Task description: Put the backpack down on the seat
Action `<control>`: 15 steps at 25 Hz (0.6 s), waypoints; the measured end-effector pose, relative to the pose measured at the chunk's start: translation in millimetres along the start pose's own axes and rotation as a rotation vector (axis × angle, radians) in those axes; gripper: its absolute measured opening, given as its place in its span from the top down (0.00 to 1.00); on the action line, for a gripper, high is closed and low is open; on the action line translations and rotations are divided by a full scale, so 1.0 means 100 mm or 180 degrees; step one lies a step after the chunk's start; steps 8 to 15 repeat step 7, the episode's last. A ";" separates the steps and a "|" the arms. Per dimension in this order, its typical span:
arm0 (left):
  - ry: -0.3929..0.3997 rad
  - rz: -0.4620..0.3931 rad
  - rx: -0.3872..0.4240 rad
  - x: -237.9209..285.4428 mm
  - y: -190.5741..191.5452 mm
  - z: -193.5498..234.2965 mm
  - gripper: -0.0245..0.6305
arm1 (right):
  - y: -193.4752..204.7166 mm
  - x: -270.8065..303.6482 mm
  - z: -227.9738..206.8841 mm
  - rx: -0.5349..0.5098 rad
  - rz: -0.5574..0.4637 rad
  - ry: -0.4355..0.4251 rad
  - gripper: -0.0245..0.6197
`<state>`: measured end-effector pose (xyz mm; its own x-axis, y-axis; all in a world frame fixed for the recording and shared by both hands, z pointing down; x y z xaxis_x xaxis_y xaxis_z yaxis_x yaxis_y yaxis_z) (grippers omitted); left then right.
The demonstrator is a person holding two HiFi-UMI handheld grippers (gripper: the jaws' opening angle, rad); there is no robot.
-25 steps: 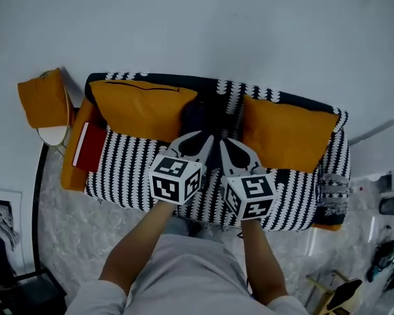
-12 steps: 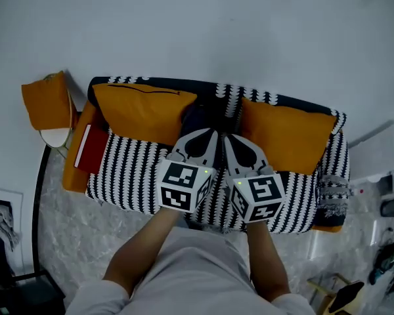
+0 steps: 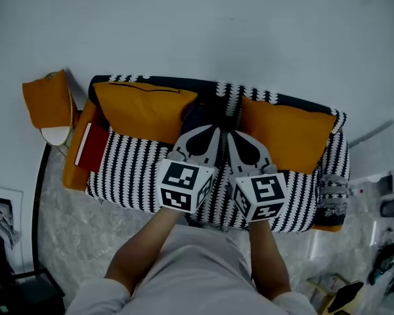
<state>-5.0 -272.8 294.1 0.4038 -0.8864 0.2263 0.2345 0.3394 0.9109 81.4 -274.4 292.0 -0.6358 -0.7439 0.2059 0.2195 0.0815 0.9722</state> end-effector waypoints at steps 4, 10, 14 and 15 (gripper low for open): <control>-0.0008 -0.0013 -0.0017 -0.02 0.00 0.00 0.96 | -0.02 0.00 0.01 -0.0006 -0.0012 -0.0006 0.96; -0.0011 -0.0026 -0.0009 -0.03 0.00 0.00 0.96 | -0.02 0.00 0.01 -0.0009 -0.0022 -0.0007 0.96; -0.0011 -0.0026 -0.0009 -0.03 0.00 0.00 0.96 | -0.02 0.00 0.01 -0.0009 -0.0022 -0.0007 0.96; -0.0011 -0.0026 -0.0009 -0.03 0.00 0.00 0.96 | -0.02 0.00 0.01 -0.0009 -0.0022 -0.0007 0.96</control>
Point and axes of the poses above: the fingertips, and each gripper's own axes: x forward along the fingers, z to its left, y out of its underside, the point moved 5 cm from there along -x, backward along the fingers, and after that the axes turned 12 degrees about -x, right-handed, at the moved point
